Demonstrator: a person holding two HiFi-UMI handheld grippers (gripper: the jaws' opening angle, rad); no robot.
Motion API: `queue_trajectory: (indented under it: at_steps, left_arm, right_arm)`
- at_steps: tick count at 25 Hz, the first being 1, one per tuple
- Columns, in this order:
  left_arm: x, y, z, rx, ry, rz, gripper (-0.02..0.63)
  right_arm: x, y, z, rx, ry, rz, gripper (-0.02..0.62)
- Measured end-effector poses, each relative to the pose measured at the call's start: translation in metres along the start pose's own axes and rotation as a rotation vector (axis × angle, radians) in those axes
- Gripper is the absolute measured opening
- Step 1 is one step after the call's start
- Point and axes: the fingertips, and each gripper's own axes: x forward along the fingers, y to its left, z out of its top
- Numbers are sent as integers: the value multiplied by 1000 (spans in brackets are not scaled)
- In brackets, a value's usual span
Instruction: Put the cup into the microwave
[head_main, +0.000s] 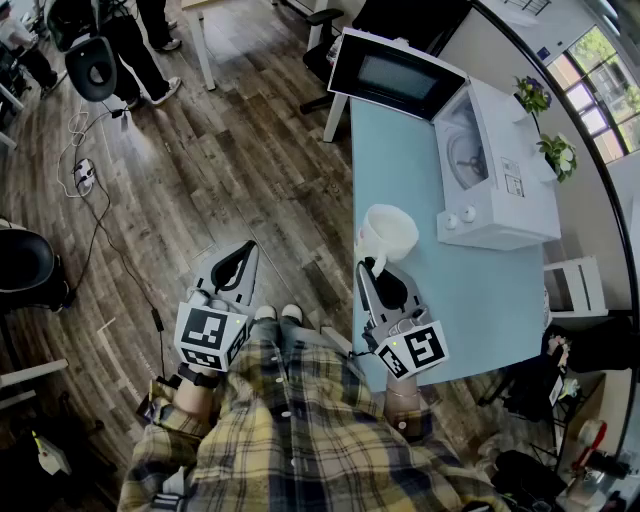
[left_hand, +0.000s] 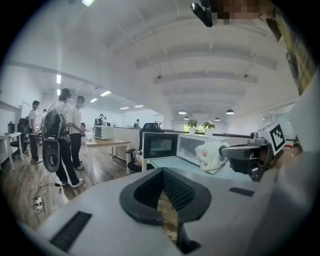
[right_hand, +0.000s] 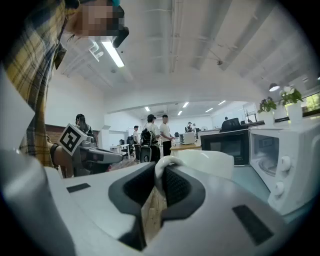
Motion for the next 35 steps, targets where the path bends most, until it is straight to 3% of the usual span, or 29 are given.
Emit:
queue_trajectory:
  at_steps: [9, 18, 27, 35]
  left_arm:
    - [-8, -11, 1, 8, 14, 4, -8]
    - [8, -1, -2, 16, 36, -10, -8]
    - [79, 54, 15, -8, 25, -81, -8]
    - [159, 104, 42, 29, 24, -173, -8]
  right_arm:
    - [-8, 12, 11, -62, -2, 23, 43]
    - [13, 10, 7, -17, 1, 26, 43]
    - [80, -21, 10, -17, 32, -36, 43]
    - [150, -69, 25, -22, 13, -128, 43]
